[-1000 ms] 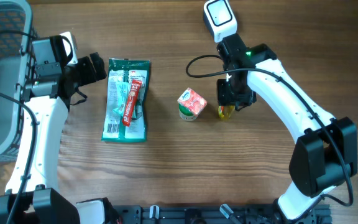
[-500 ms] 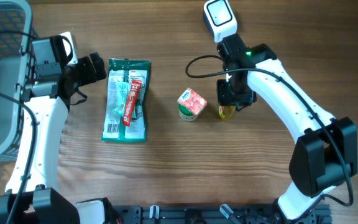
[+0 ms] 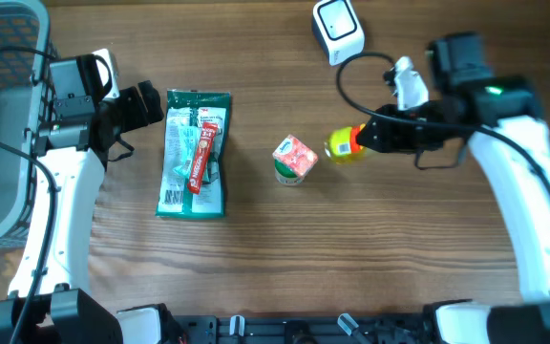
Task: Scan the item barcode
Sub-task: 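Tilt the yellow bottle sideways over the Kleenex pack with the right gripper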
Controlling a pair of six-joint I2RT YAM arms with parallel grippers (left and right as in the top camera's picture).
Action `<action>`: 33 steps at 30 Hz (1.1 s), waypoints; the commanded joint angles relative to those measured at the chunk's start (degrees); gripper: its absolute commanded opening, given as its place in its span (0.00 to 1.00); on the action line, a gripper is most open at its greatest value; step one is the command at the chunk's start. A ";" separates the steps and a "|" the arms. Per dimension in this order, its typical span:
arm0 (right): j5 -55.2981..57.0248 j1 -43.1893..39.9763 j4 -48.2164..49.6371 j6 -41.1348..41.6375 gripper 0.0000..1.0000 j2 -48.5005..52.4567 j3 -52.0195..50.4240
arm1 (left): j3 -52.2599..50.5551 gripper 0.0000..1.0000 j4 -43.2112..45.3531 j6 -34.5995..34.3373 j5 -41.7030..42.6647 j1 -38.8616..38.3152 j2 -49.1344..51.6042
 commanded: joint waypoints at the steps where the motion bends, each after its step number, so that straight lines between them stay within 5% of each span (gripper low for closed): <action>1: -29.09 -1.31 -1.16 -9.05 0.17 -2.43 1.27 | 0.85 1.00 0.15 1.09 0.46 0.22 -0.83; 4: -31.50 -1.25 -1.79 -8.87 0.05 -2.38 0.92 | 0.85 1.00 0.15 1.09 0.46 0.22 -0.83; 33: -31.45 -1.27 -4.79 -8.96 0.04 -2.38 0.79 | 0.85 1.00 0.15 1.09 0.48 0.22 -0.83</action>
